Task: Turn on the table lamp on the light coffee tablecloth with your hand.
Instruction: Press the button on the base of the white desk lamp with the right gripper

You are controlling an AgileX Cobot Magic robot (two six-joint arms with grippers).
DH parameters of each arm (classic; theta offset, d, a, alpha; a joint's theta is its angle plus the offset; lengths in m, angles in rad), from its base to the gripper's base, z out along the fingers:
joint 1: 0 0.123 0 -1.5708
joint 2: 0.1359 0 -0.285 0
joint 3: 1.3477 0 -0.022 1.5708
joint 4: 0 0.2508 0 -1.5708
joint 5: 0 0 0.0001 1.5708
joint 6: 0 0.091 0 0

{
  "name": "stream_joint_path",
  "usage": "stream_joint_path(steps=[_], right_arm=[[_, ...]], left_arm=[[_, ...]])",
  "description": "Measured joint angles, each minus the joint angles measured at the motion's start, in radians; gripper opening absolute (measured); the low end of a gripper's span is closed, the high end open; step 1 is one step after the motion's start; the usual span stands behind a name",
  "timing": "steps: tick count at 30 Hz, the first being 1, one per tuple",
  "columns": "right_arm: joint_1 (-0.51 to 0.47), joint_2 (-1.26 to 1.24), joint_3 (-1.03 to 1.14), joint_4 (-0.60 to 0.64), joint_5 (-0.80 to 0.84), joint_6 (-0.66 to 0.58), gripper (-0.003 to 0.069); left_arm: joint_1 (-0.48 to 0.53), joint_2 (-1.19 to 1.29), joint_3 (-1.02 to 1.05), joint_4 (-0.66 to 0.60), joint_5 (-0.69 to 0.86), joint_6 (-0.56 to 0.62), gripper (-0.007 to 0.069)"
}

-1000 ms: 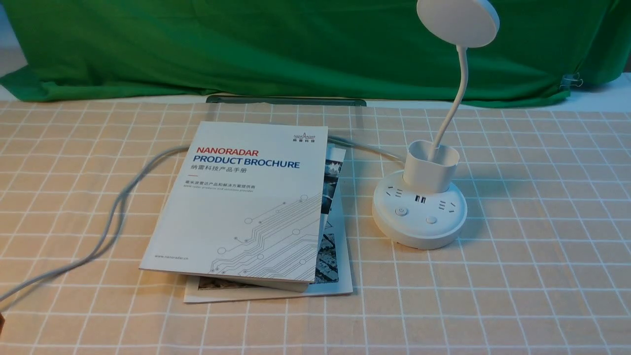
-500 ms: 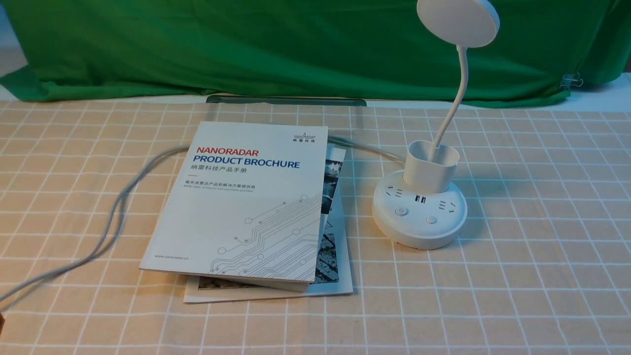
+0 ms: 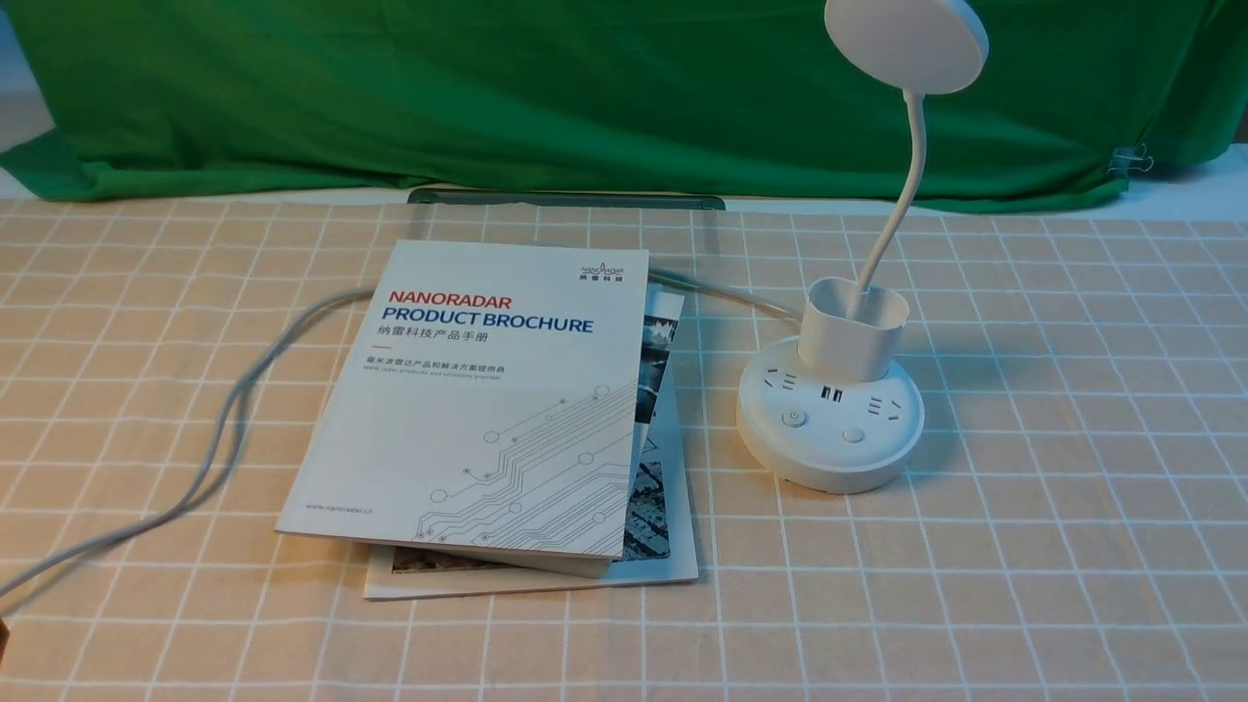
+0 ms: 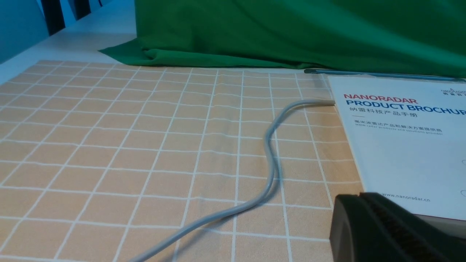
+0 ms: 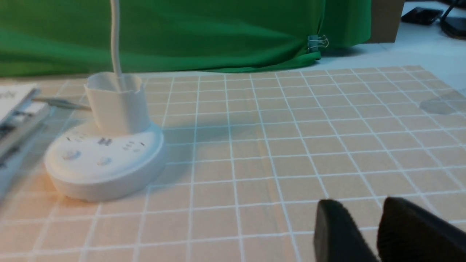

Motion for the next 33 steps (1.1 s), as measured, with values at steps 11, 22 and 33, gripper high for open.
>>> stream_joint_path(steps=[11,22,33], right_arm=[[0.000,0.000,0.000,0.322,-0.079,0.707,0.0239],[0.007,0.001,-0.029,0.323,-0.077,0.321,0.0216],[0.130,0.545,-0.825,0.324,0.415,-0.589,0.0029]], left_arm=[[0.000,0.000,0.000,0.000,0.000,0.000,0.0021],[0.000,0.000,0.000,0.000,0.000,0.000,0.0021],[0.000,0.000,0.000,0.000,0.000,0.000,0.0021]])
